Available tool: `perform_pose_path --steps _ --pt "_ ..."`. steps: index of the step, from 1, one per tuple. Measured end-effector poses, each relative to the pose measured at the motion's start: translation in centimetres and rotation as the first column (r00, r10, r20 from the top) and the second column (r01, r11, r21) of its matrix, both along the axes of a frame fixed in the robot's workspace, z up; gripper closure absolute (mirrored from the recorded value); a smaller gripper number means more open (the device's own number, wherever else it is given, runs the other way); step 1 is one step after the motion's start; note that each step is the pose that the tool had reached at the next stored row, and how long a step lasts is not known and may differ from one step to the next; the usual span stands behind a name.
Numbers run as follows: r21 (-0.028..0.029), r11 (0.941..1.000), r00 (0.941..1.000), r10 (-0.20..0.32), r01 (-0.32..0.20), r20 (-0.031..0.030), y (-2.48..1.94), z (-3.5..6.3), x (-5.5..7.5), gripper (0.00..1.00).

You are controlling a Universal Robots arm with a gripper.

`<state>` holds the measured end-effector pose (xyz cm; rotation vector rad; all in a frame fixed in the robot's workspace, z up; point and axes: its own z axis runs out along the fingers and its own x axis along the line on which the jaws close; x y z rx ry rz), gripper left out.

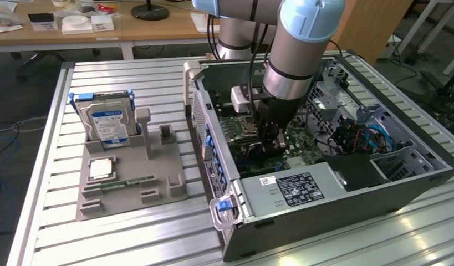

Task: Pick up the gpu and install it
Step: 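Insert the gpu into the slot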

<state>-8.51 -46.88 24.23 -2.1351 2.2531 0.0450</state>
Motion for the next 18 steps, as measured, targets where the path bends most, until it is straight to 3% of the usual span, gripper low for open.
perform_pose_path --steps 18 --pt "0.0002 1.0000 1.0000 0.000 0.000 -0.0001 0.00 0.00 0.11 0.73"
